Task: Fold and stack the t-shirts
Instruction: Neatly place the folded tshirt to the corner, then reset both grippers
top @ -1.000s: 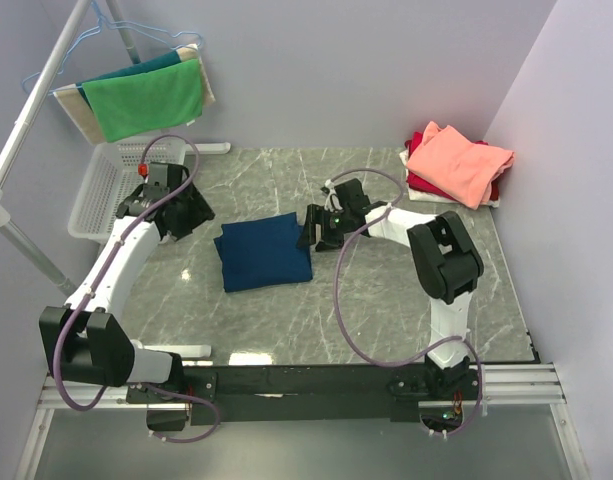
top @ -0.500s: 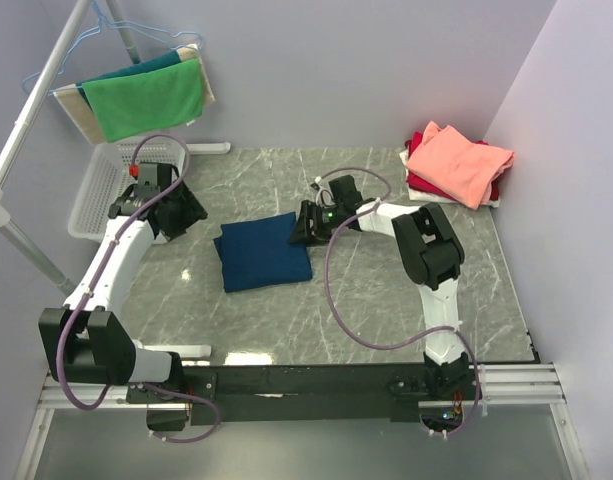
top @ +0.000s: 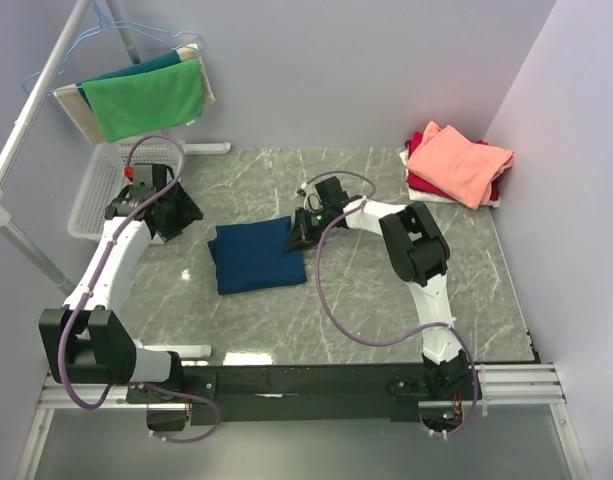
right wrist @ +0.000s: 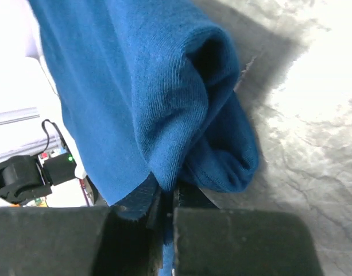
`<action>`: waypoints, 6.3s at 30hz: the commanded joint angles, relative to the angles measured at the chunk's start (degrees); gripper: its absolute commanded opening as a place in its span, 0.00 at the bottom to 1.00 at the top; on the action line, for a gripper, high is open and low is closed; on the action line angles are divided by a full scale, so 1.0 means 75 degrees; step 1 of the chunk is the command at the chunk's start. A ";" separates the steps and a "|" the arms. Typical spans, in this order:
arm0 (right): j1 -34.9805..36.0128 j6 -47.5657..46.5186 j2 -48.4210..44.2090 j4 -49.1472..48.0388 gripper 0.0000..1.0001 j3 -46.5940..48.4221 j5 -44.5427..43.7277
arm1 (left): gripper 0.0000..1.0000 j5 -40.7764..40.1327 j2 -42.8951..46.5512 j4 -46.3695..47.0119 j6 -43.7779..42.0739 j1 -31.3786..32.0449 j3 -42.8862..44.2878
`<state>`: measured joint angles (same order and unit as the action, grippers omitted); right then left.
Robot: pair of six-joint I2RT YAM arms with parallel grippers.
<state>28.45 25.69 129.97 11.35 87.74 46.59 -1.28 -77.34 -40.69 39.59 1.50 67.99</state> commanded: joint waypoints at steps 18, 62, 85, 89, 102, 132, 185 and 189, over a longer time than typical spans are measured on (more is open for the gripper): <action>-0.1179 -0.1398 -0.1520 0.3091 0.00 -0.0519 -0.4429 | 0.65 0.0452 0.0269 0.0351 -0.0299 -0.0153 -0.0147; -0.5902 -0.1680 -0.2155 0.3806 0.00 -0.0966 -1.0992 | 0.62 0.0956 -0.1289 0.0444 -0.0498 -0.0188 0.0919; -0.6078 -0.1258 0.0307 0.5388 0.31 0.3500 -1.1719 | 0.62 0.1448 -0.1629 0.0608 -0.0205 -0.0188 0.1236; -0.6078 -0.1129 -0.0079 0.5225 0.60 0.3208 -1.1708 | 0.62 0.1506 -0.1688 0.0667 -0.0205 -0.0188 0.1236; -0.5143 -0.0813 -0.1930 0.5036 0.70 0.1907 -1.1568 | 0.62 0.1530 -0.1489 0.0866 -0.0392 -0.0188 0.0955; -0.4203 -0.0203 -0.1075 0.5354 0.36 0.0162 -0.9282 | 0.61 0.1389 -0.0856 0.1124 -0.0404 -0.0188 0.0041; -0.0606 -0.0883 -0.8260 0.2540 0.86 -0.3052 -0.9140 | 1.00 -0.0357 0.0445 0.2366 -0.0322 0.2261 -0.1214; -0.0512 -0.0848 -0.8201 0.2576 0.87 -0.2899 -0.9246 | 0.99 -0.0486 0.0410 0.2390 -0.0357 0.2343 -0.1096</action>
<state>23.86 19.75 68.40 32.10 62.83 -20.18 -2.52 -75.83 -24.62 36.91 18.31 58.30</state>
